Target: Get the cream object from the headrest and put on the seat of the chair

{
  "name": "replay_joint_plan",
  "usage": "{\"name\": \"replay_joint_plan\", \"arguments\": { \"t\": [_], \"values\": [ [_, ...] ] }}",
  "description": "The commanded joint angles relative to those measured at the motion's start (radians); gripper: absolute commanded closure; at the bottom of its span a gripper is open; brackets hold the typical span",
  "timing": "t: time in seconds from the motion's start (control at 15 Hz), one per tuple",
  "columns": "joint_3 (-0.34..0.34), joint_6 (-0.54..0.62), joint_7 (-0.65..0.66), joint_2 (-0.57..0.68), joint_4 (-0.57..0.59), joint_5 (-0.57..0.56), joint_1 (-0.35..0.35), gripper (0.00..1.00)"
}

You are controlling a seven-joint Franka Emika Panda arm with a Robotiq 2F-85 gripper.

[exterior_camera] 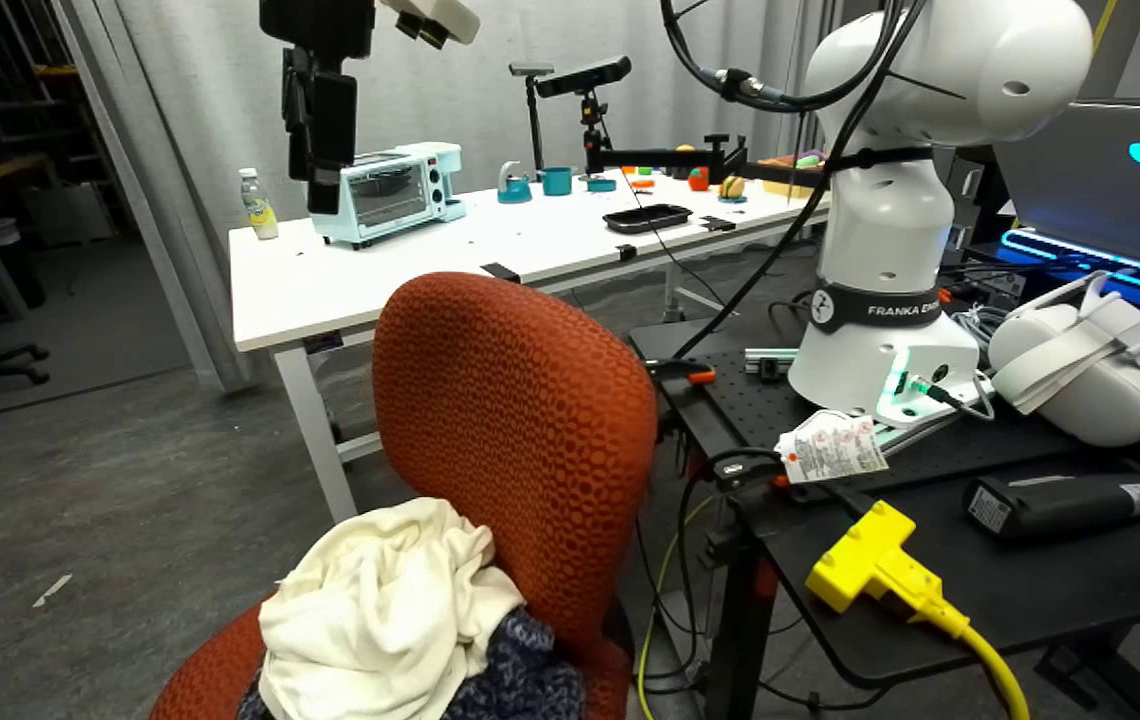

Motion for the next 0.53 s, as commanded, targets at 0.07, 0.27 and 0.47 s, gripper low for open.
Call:
{"name": "replay_joint_plan", "arguments": {
  "t": [0.07,0.27,0.47],
  "values": [
    [-0.015,-0.006,0.002,-0.045,-0.031,0.027,-0.008,0.0],
    [-0.018,-0.006,0.001,-0.056,-0.041,0.029,-0.008,0.0],
    [-0.015,-0.005,0.001,-0.045,-0.04,0.029,-0.008,0.0]
  ]
}}
